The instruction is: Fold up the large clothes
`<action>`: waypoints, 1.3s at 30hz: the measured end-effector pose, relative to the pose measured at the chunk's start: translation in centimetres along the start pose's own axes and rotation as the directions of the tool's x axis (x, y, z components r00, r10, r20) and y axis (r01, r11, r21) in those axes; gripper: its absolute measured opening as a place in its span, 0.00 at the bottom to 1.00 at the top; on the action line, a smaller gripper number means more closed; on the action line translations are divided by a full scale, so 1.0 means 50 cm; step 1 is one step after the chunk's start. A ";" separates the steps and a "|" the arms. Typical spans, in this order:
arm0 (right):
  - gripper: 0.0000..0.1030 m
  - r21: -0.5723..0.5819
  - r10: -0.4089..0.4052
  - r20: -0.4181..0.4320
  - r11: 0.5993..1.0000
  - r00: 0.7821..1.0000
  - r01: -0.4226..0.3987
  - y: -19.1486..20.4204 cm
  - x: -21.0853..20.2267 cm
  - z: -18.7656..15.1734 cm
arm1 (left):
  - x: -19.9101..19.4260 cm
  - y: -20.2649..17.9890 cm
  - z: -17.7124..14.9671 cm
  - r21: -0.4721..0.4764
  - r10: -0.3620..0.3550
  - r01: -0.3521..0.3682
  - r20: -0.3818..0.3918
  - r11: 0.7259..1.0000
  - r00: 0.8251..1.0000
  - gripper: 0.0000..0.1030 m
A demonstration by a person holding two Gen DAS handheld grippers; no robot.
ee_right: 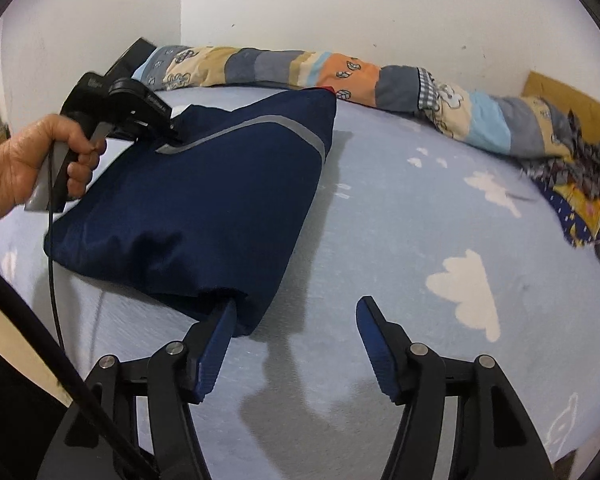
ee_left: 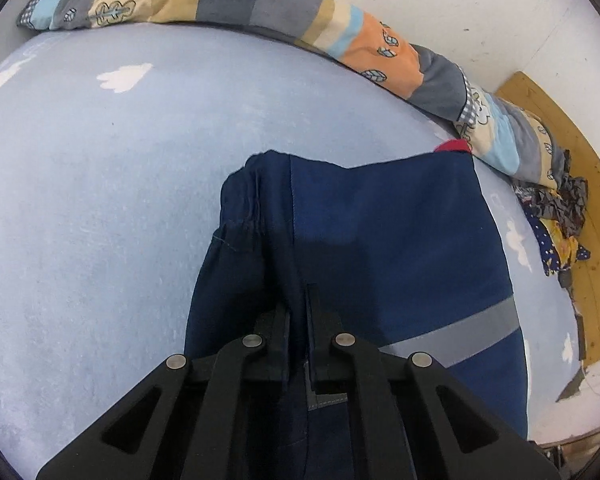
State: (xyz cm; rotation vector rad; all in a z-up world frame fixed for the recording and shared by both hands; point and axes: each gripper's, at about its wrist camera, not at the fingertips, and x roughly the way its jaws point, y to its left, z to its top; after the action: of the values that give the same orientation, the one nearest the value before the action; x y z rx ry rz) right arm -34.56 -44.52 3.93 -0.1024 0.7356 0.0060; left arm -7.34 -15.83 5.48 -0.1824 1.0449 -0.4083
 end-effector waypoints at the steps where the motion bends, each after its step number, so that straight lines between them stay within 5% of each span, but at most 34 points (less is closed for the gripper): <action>1: 0.65 -0.025 -0.007 0.009 1.000 1.000 0.007 0.006 -0.002 0.000 | -0.003 -0.004 0.006 0.008 0.006 -0.006 0.008 1.000 1.000 0.06; 8: 0.65 -0.200 -0.052 0.083 0.977 0.995 0.067 0.072 0.016 0.003 | -0.006 -0.009 0.034 0.025 0.016 -0.017 0.049 1.000 0.999 0.06; 11: 0.39 -0.209 -0.115 0.086 0.969 0.990 0.131 0.077 0.046 0.007 | -0.012 -0.007 0.040 0.054 0.046 -0.050 0.072 0.997 0.996 0.05; 15: 0.38 -0.080 -0.029 -0.065 0.997 0.997 0.024 0.028 0.082 -0.017 | 0.005 -0.006 0.038 0.098 0.079 -0.086 0.074 0.991 0.994 0.05; 20: 0.41 0.146 0.189 -0.165 0.975 0.968 -0.165 -0.041 0.053 -0.008 | -0.003 -0.022 0.035 0.159 0.121 -0.134 0.091 0.978 0.988 0.06; 26: 0.40 0.229 0.277 0.018 0.934 0.961 -0.274 -0.100 -0.044 0.044 | -0.125 0.000 0.033 0.128 0.189 -0.213 0.178 0.969 0.966 0.09; 29: 0.09 0.243 0.320 0.024 0.917 0.947 -0.316 -0.101 -0.029 0.082 | -0.192 -0.023 -0.001 0.156 0.161 -0.197 0.216 0.968 0.963 0.11; 30: 0.08 0.238 0.334 0.018 0.914 0.942 -0.329 -0.095 -0.022 0.089 | -0.206 -0.034 -0.018 0.168 0.138 -0.176 0.220 0.970 0.966 0.14; 32: 0.08 0.225 0.373 0.000 0.904 0.928 -0.364 -0.071 0.001 0.101 | -0.225 -0.066 -0.074 0.208 0.066 -0.108 0.200 0.972 0.978 0.27; 34: 0.08 0.253 0.406 -0.030 0.887 0.914 -0.386 -0.052 0.040 0.097 | -0.219 -0.091 -0.130 0.230 0.012 -0.047 0.152 0.972 0.988 0.27; 37: 0.08 0.270 0.414 -0.135 0.890 0.900 -0.368 -0.003 0.142 0.061 | -0.178 -0.121 -0.194 0.262 0.010 -0.020 0.041 0.965 0.999 0.27; 39: 0.05 0.228 0.388 -0.133 0.907 0.912 -0.353 0.027 0.169 0.052 | -0.145 -0.129 -0.218 0.283 0.046 -0.041 -0.013 0.958 0.999 0.27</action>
State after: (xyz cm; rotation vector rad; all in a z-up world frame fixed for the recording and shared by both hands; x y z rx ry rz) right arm -26.62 -43.21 0.04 0.2347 0.9195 0.2921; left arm -21.50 -18.19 8.07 0.1001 0.9956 -0.5152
